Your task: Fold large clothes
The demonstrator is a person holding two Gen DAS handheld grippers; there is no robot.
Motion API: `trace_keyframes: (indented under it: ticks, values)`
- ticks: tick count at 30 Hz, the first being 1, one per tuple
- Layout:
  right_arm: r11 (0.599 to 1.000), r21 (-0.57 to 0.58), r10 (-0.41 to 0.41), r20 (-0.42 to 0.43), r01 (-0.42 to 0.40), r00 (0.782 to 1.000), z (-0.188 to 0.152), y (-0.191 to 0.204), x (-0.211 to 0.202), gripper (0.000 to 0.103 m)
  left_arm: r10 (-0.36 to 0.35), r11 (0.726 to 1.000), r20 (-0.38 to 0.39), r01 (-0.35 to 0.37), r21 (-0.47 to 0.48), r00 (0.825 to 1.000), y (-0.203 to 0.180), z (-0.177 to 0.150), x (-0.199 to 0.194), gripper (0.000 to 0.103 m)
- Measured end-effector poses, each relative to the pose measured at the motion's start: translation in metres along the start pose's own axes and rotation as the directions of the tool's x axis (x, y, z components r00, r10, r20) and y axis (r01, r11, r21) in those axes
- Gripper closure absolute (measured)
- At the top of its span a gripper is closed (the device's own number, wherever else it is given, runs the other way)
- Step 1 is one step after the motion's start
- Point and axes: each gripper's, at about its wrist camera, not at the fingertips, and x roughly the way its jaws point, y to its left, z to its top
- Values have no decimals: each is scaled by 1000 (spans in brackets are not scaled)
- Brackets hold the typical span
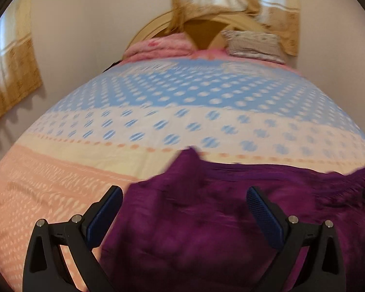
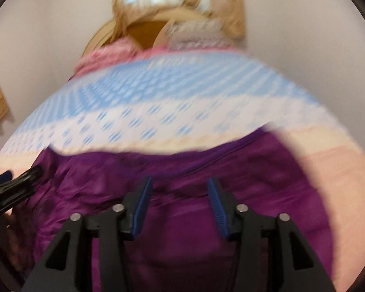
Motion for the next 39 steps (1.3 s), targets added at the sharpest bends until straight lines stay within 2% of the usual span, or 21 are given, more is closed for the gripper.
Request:
trace_keyframes:
  ticks: [2, 4, 7, 17, 21, 24, 25, 26, 29, 34, 39]
  values:
    - [996, 42, -73, -30, 75, 997, -1, -33, 11, 52, 1, 997, 1, -1, 74, 1000, -28, -5, 2, 1]
    - [990, 110, -75, -91, 84, 993, -8, -59, 26, 52, 52, 987, -18, -49, 152, 998, -49, -12, 15, 1]
    - [993, 86, -74, -141, 87, 987, -17, -61, 42, 52, 89, 975, -47, -77, 206, 995, -63, -26, 36, 1]
    - [994, 85, -54, -181, 70, 982, -22, -59, 57, 51, 66, 982, -70, -53, 182, 995, -61, -27, 44, 1]
    - [995, 58, -69, -201, 82, 977, -18, -53, 53, 49, 18, 985, -93, -1, 173, 995, -52, -24, 34, 1]
    - [996, 67, -48, -139, 58, 989, -13, -40, 26, 42, 10, 985, -55, -1, 173, 998, -38, -20, 12, 1]
    - [997, 66, -38, -120, 46, 992, -12, -33, 19, 34, 3, 984, -40, 4, 179, 999, -33, -19, 4, 1]
    - [998, 59, -18, -102, 25, 995, -10, -24, 11, 30, 2, 981, -26, 3, 192, 1000, -27, -19, -6, 1]
    - [999, 17, 36, -62, -35, 997, -6, 10, -6, 30, 18, 981, 16, -21, 194, 1000, -6, -19, -25, 1]
    - [997, -54, 51, -65, -55, 997, -12, 59, -2, 30, 81, 979, -27, -74, 192, 996, 30, -33, -15, 1]
    - [993, -113, -27, -109, 14, 994, -32, 76, 31, 30, 77, 991, -110, -63, 120, 991, 61, -48, 8, 1]
